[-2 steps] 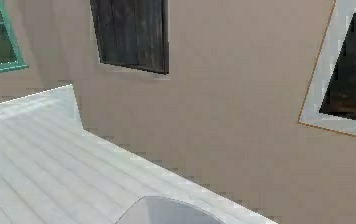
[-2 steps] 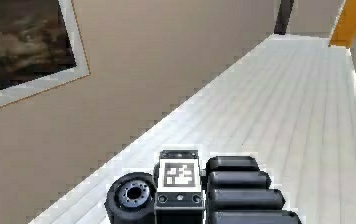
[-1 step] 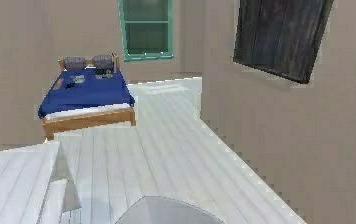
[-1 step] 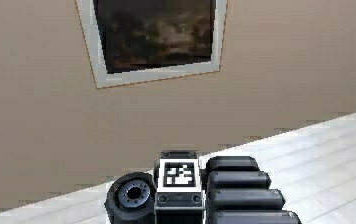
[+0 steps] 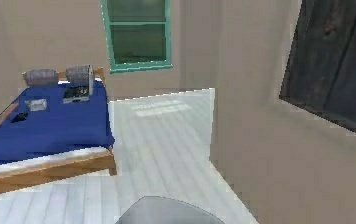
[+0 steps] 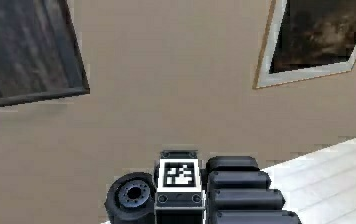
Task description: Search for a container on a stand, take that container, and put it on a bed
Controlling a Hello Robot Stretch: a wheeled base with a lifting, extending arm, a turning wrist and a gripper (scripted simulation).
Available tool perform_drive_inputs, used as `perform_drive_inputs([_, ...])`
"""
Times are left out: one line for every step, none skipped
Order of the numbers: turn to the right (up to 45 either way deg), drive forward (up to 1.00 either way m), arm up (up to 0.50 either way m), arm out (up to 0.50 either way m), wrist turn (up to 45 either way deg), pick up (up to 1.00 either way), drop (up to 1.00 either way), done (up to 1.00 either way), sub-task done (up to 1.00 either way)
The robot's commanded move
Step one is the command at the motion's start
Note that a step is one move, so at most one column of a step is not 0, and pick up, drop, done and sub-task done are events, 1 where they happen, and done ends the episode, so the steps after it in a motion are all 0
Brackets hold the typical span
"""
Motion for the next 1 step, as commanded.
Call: perform_drive_inputs([-3.0,0.00,0.00,0.00,0.0,0.00,0.00,0.00,0.00])
